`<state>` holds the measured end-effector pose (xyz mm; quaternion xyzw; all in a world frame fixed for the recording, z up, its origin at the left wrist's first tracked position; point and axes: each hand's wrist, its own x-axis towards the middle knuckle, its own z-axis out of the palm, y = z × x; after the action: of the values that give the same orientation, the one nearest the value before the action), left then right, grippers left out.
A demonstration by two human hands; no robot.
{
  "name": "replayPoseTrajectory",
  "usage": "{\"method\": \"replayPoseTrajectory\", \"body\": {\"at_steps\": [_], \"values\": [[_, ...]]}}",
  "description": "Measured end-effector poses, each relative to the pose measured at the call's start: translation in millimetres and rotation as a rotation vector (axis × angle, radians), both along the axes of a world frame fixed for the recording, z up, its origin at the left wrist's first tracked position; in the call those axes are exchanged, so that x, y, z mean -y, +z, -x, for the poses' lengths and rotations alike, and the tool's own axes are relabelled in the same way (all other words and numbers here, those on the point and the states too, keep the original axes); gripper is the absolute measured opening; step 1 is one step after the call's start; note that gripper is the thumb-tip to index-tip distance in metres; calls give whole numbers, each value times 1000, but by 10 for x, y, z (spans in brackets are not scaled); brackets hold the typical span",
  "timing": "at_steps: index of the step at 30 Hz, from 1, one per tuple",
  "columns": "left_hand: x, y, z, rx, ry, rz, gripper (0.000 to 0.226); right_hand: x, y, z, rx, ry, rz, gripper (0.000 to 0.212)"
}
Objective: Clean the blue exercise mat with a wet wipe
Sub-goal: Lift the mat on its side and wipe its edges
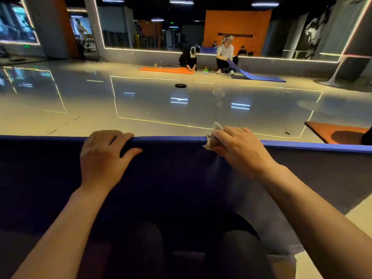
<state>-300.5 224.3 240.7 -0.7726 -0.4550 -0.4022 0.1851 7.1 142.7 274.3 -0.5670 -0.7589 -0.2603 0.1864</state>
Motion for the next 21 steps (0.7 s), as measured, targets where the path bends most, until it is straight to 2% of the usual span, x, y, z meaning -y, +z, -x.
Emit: {"method": "replayPoseTrajectory", "body": {"at_steps": [2, 5, 8, 12, 16, 21], "values": [[46, 51, -357, 13, -60, -27, 39, 154, 47, -281, -12, -71, -44, 46], [142, 61, -998, -51, -206, -1, 40, 451, -17, -815, -84, -224, 13, 39], [194, -55, -1299, -176, -315, -11, 59, 758, -168, -1298, -158, -348, 3, 41], [27, -150, -976, -163, -177, 14, 76, 780, -325, -1510, -194, -388, -64, 41], [27, -215, -873, -180, -143, -8, 79, 583, -426, -1193, -285, -343, -168, 46], [3, -242, -903, -164, -140, -8, 80, 81, -504, -14, -258, -157, -301, 28]]}}
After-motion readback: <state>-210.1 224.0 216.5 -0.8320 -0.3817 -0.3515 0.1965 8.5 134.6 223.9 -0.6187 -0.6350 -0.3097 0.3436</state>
